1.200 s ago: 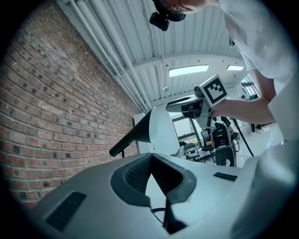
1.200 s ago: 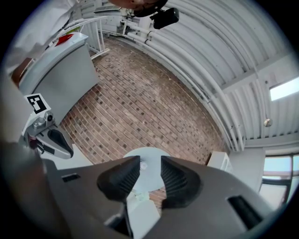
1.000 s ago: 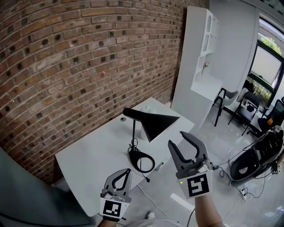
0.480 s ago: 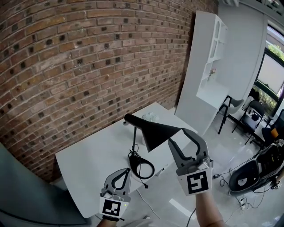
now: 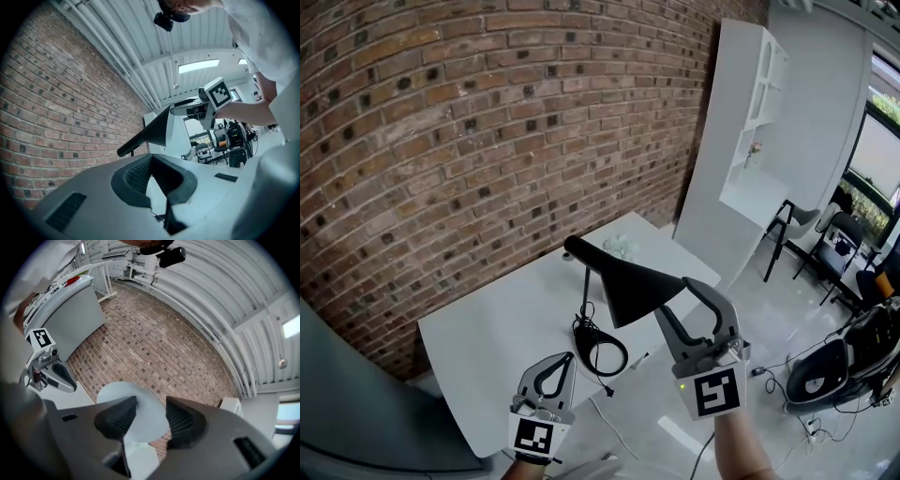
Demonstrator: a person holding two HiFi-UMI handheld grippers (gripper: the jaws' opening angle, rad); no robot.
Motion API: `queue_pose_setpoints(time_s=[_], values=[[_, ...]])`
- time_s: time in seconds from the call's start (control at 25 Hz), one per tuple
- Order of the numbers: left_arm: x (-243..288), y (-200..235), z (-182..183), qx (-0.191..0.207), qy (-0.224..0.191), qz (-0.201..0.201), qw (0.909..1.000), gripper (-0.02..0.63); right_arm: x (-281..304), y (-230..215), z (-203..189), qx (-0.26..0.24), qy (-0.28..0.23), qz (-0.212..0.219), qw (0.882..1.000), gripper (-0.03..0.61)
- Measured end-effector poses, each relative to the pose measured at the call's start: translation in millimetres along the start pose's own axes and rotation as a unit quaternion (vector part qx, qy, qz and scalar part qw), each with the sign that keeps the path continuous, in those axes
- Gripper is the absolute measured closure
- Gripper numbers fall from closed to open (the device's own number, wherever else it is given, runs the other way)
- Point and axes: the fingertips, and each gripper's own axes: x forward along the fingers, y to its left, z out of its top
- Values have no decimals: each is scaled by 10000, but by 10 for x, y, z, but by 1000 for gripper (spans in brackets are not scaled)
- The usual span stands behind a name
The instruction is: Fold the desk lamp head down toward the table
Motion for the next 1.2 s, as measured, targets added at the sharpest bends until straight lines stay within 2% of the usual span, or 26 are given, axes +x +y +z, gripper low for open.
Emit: queue_pose_setpoints(time_s=[0.48, 0.68, 0.88, 1.2], values=[[23, -171, 33, -63, 35, -305, 9995, 607, -288, 392, -333, 422, 566, 350, 9969, 372], [-11, -218, -20, -76, 131, -371, 9992, 607, -396, 615, -576, 579, 990, 579, 9917, 371], [-21, -260, -78, -123, 187, -409, 9989, 607, -457, 913, -891, 694, 1369, 1030, 9828, 373], [-60, -282, -113, -103, 266, -341, 9990, 607, -526, 1267, -1173, 827, 1594, 1434, 9732, 373]])
